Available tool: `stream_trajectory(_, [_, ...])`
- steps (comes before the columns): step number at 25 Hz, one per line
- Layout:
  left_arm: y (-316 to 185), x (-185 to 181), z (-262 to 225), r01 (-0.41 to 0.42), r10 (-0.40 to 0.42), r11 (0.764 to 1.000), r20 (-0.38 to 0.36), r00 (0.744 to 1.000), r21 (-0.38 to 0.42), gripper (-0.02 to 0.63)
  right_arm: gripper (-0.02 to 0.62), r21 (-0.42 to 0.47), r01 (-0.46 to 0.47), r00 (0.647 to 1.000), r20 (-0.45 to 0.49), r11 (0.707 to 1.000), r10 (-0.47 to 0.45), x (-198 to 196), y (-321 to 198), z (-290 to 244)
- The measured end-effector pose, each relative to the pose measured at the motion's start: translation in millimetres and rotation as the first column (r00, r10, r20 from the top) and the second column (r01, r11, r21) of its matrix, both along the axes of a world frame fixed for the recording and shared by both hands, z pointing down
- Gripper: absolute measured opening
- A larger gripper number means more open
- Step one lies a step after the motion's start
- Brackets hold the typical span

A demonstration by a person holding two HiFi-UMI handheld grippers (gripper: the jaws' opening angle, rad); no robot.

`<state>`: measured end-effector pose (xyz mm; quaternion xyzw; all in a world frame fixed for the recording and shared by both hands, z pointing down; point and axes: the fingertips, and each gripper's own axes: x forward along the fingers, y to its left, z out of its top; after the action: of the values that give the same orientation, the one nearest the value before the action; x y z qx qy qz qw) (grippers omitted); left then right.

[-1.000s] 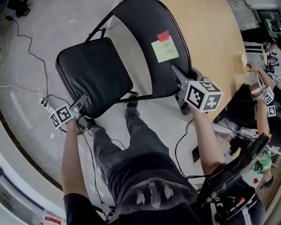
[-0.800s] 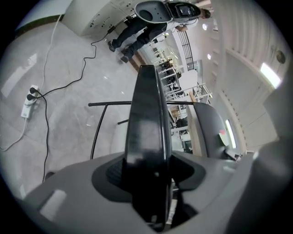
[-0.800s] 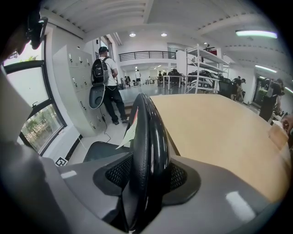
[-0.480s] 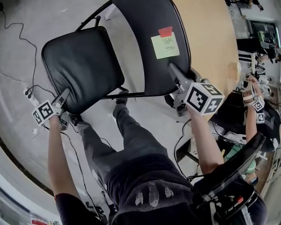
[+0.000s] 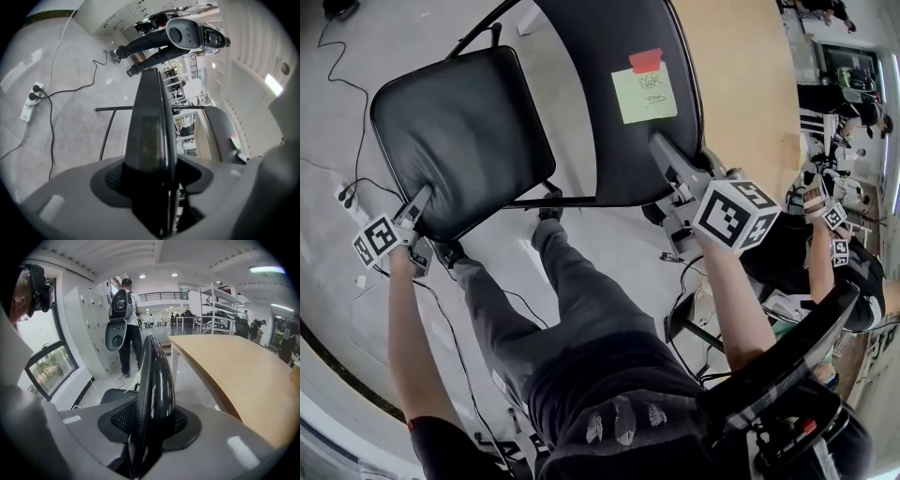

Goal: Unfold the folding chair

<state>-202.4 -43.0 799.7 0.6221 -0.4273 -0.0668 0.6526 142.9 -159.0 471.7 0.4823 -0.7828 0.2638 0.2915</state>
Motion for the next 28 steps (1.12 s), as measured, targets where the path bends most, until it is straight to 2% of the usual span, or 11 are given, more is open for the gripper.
stream_trajectory(4, [5,-14,17,0.005,-0.003,0.999,0.067,0.998,-0.034,0.277,0.126,-0.013,-0.009,1.000,0.009,1.000,0.010,-4,6,4])
stream_trajectory(8, [-9,2,11,-0.002,0.003,0.999,-0.039,0.999,0.046,0.282,0.119,-0.011,-0.027,1.000,0.005,1.000,0.027,3,8,2])
stream_trajectory(12, [-5,-10,22,-0.017,0.017,1.000,-0.016,1.000,0.016,0.295,0.115,-0.044,-0.050,0.998,0.038,0.998,0.051,0,2,12])
stream_trajectory(17, [-3,-28,35,-0.011,0.011,1.000,0.030,1.000,0.001,0.313,0.109,-0.069,-0.032,0.991,0.128,0.997,0.041,-10,1,22])
stream_trajectory(28, [-13,-30,48,-0.017,0.016,0.999,0.026,1.000,0.038,0.324,0.104,-0.117,-0.087,0.989,0.107,0.989,0.100,8,1,30])
